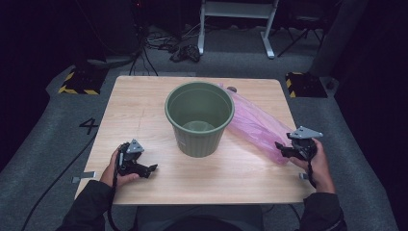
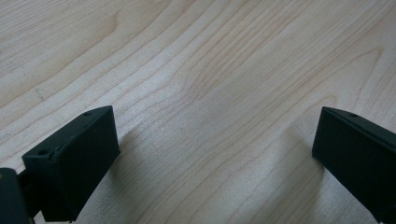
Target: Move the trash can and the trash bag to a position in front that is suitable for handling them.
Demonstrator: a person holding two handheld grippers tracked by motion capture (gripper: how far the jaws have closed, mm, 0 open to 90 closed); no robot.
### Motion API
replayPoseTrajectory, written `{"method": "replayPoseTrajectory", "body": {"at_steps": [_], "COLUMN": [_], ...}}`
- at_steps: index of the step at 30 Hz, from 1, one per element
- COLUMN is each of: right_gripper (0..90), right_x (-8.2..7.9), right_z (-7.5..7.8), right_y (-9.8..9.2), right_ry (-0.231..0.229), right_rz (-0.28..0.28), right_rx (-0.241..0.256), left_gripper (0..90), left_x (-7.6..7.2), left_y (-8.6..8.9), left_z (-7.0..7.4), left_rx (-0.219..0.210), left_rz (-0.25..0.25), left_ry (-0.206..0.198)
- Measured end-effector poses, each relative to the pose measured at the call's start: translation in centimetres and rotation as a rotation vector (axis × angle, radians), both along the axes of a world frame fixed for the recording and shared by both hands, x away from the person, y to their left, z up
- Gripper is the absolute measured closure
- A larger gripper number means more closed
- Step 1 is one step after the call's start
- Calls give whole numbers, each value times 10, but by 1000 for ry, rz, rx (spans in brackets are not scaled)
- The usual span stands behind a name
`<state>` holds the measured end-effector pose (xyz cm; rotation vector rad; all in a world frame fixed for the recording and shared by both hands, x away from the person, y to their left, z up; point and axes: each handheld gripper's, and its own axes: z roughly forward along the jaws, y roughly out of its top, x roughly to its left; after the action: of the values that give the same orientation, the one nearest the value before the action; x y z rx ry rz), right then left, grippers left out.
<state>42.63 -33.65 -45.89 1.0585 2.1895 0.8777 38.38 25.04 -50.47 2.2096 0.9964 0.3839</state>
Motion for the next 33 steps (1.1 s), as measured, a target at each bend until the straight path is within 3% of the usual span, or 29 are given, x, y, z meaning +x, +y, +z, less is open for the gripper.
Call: {"method": "replayPoseTrajectory", "body": {"at_steps": [2,3,4,5,6,11,16,22,25,31,33], "right_gripper": [485,485,535,535,561,587,587,547,535,508,492], "right_x": [4,4,7,7,9,8,6,-2,-7,-15,-22], "right_z": [-8,-8,-17,-17,-25,-30,-32,-35,-34,-33,-32], "right_y": [-7,-7,-9,-9,-7,-1,6,27,44,66,79], "right_ry": [46,46,90,90,129,155,184,176,179,192,207], "right_rz": [-16,-16,-19,-19,18,81,118,168,204,219,252], "right_rx": [18,18,22,22,6,31,91,108,90,76,60], "left_gripper": [3,3,3,3,3,3,3,3,3,3,3], "left_x": [0,0,0,0,0,0,0,0,0,0,0], "left_y": [0,0,0,0,0,0,0,0,0,0,0], "left_z": [0,0,0,0,0,0,0,0,0,0,0], "left_rx": [0,0,0,0,0,0,0,0,0,0,0], "left_rz": [0,0,0,0,0,0,0,0,0,0,0], "left_ry": [0,0,0,0,0,0,0,0,0,0,0]}}
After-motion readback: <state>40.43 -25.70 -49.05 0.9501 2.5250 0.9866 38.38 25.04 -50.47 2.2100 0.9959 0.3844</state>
